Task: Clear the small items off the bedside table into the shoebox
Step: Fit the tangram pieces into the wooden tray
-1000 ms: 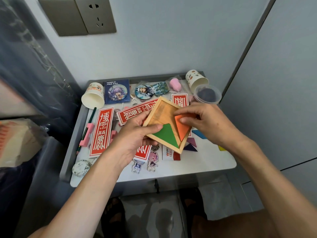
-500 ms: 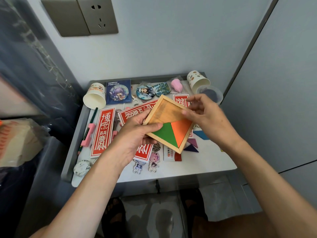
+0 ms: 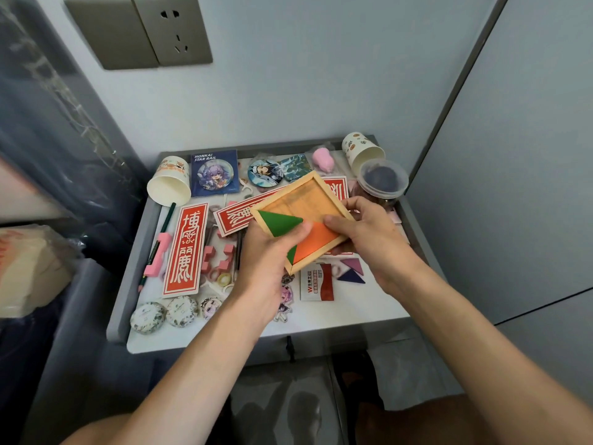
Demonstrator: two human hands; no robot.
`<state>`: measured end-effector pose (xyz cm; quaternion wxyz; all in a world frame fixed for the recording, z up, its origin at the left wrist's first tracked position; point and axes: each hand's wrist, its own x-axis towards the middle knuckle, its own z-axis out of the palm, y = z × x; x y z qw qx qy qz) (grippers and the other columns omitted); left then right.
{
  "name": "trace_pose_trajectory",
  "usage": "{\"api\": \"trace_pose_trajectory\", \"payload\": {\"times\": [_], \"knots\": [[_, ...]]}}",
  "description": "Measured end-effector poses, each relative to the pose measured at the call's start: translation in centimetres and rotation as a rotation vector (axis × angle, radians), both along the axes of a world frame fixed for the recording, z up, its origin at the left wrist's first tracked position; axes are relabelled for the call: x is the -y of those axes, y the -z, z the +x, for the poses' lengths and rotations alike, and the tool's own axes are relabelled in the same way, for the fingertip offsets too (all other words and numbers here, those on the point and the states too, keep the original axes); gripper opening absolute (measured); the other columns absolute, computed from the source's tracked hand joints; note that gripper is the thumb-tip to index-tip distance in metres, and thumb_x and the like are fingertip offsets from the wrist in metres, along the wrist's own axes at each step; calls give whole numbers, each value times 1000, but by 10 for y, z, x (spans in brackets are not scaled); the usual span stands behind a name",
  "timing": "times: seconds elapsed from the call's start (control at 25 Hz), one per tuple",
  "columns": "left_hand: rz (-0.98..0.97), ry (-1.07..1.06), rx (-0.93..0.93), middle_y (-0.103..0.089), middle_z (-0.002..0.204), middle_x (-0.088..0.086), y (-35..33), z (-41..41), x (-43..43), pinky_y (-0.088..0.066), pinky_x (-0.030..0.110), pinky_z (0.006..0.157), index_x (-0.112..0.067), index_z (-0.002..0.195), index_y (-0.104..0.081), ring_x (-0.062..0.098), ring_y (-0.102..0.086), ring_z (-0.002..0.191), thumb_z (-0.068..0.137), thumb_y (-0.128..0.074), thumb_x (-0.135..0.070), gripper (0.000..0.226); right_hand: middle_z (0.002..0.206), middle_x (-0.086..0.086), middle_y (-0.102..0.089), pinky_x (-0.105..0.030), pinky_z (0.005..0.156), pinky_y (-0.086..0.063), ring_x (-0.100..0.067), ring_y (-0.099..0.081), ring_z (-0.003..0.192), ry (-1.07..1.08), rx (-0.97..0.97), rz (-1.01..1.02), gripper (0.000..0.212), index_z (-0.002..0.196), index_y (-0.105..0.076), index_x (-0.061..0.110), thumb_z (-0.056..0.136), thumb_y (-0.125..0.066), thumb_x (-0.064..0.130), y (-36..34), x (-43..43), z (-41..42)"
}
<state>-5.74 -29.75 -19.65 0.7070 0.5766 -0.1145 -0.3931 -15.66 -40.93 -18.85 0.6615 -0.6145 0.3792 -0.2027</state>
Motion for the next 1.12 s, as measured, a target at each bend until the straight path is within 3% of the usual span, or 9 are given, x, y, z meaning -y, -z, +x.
{"api": "trace_pose_trajectory", "payload": {"times": [0.12,0.2,0.28,0.4,0.52,0.64,0.84,1.0,1.12], "knots": [[33,-29,40,-74,110,5,-2,-2,2,-58,42,87,-10,120,-61,21,-72,99,81,-73,1,42,85,3,-72,-17,55,-53,-6,-71,70,-47,-91,-51,13,101,-64,16,95,-61,27,-4,9,-11],[58,-38,22,-74,110,6,-2,5,2,-58,44,88,-9,119,-59,22,-72,99,80,-73,1,42,84,12,-69,-16,57,-49,-5,-67,71,-28,-342,-399,13,95,-67,23,96,-57,31,-3,27,-29],[72,-33,1,-74,109,5,-2,10,0,-57,47,90,-9,119,-58,24,-72,99,80,-73,0,42,94,10,-67,-22,70,-49,-6,-61,81,-15,-634,-723,9,99,-70,25,91,-65,27,1,44,-51],[81,-11,6,-75,107,5,0,9,0,-58,46,88,-9,120,-59,23,-72,97,82,-72,0,41,109,2,-64,-35,83,-53,-16,-57,92,-181,-974,-749,29,110,-68,27,82,-77,26,10,50,-72],[76,14,1,-77,98,-1,3,6,2,-60,32,70,-14,113,-61,16,-74,86,82,-73,-2,36,117,1,-53,-37,83,-53,-20,-55,99,-302,-1148,-898,46,117,-62,26,76,-81,27,16,44,-77],[87,51,11,-77,95,-5,4,2,5,-57,25,62,-19,106,-63,10,-74,82,82,-73,-3,31,116,1,-46,-37,81,-55,-18,-52,97,-271,-1163,-970,45,114,-63,24,74,-82,28,18,43,-81],[86,50,-10,-78,89,-6,3,3,6,-56,22,55,-18,103,-63,9,-74,76,82,-73,-2,29,108,6,-45,-29,77,-52,-14,-47,92,-321,-1049,-889,33,95,-58,29,74,-83,28,17,47,-89],[94,42,-17,-78,92,-3,2,7,5,-58,26,62,-16,109,-63,12,-75,81,82,-73,-4,32,97,4,-58,-31,72,-49,-16,-55,88,-364,-912,-759,32,84,-53,31,74,-83,22,22,45,-78],[92,33,-15,-78,94,-2,1,9,3,-58,31,72,-15,111,-62,13,-75,85,80,-74,-5,34,97,8,-59,-29,77,-48,-12,-56,91,-379,-741,-612,26,93,-62,32,77,-81,27,26,40,-67]]}}
